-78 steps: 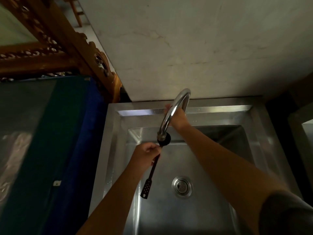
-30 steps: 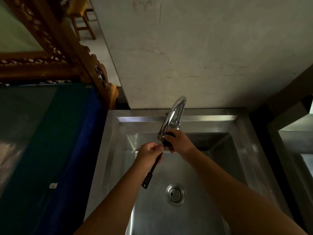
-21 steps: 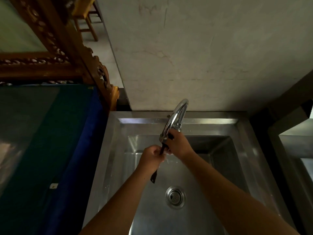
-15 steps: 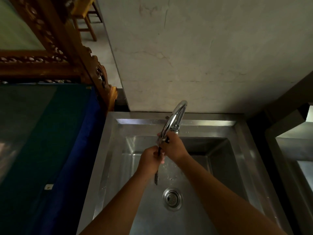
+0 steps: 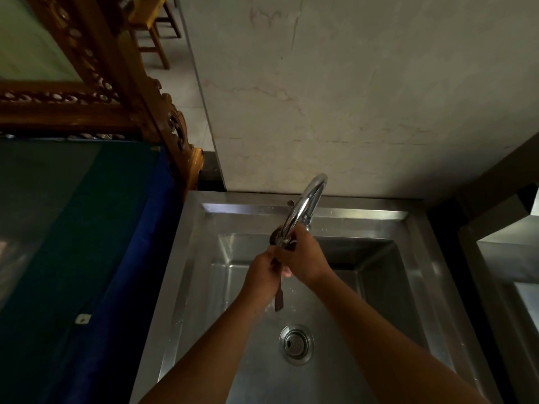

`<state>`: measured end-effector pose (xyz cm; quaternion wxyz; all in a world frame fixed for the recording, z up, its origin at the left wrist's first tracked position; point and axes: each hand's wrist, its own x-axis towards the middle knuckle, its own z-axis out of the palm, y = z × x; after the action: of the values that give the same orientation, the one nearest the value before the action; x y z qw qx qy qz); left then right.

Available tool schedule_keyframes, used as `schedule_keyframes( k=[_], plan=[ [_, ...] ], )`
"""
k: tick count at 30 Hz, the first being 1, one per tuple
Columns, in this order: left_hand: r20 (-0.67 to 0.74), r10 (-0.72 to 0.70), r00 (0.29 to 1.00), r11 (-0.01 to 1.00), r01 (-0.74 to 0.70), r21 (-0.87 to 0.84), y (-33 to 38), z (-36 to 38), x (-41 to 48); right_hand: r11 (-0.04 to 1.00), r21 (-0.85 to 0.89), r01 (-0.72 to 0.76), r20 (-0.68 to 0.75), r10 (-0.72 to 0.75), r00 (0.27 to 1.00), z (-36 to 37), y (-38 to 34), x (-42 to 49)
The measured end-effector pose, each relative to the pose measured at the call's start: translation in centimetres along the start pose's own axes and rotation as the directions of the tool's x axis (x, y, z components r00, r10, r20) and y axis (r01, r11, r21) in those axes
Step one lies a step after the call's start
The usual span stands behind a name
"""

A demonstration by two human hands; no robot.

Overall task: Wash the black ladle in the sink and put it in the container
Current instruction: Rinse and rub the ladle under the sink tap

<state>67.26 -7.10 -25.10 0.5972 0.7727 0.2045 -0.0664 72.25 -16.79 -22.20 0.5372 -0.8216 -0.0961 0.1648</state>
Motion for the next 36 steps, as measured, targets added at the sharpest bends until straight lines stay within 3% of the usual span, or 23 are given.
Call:
schedule_keyframes(
  k=[7, 12, 15, 23, 32, 34, 36],
  plan=[
    [0.016, 0.043, 0.999, 0.999, -0.042, -0.029, -0.9, -0.2, -0.4, 0.994, 0.101, 0.047, -0.027, -0.044, 0.999, -0.2, 0.2, 0.7],
    [0.019, 0.042, 0.999, 0.994, -0.04, -0.098, -1.1, -0.6, -0.5, 0.952, 0.3, -0.05, -0.117, 0.089, 0.989, -0.8, 0.9, 0.8],
    [0.016, 0.111, 0.994, 0.994, -0.111, 0.011, -0.7, -1.5, -0.7, 0.883, 0.45, -0.137, -0.148, 0.225, 0.963, -1.6, 1.2, 0.7],
    [0.103, 0.221, 0.97, 0.917, -0.243, 0.317, 0.1, -5.2, -0.8, 0.819, 0.547, -0.174, -0.27, 0.37, 0.889, -4.3, 1.7, 0.6],
    [0.105, 0.204, 0.973, 0.933, -0.226, 0.282, -0.1, -5.6, -1.1, 0.722, 0.673, -0.161, -0.274, 0.446, 0.852, -7.3, 2.8, 0.5],
    [0.149, 0.226, 0.963, 0.881, -0.267, 0.391, 0.6, -5.1, -0.9, 0.704, 0.694, -0.152, -0.261, 0.442, 0.858, -7.3, 2.7, 0.5],
    [0.179, 0.276, 0.945, 0.753, -0.328, 0.57, 1.4, -4.5, -0.5, 0.703, 0.694, -0.156, -0.247, 0.435, 0.866, -7.0, 2.5, 0.5]
  ],
)
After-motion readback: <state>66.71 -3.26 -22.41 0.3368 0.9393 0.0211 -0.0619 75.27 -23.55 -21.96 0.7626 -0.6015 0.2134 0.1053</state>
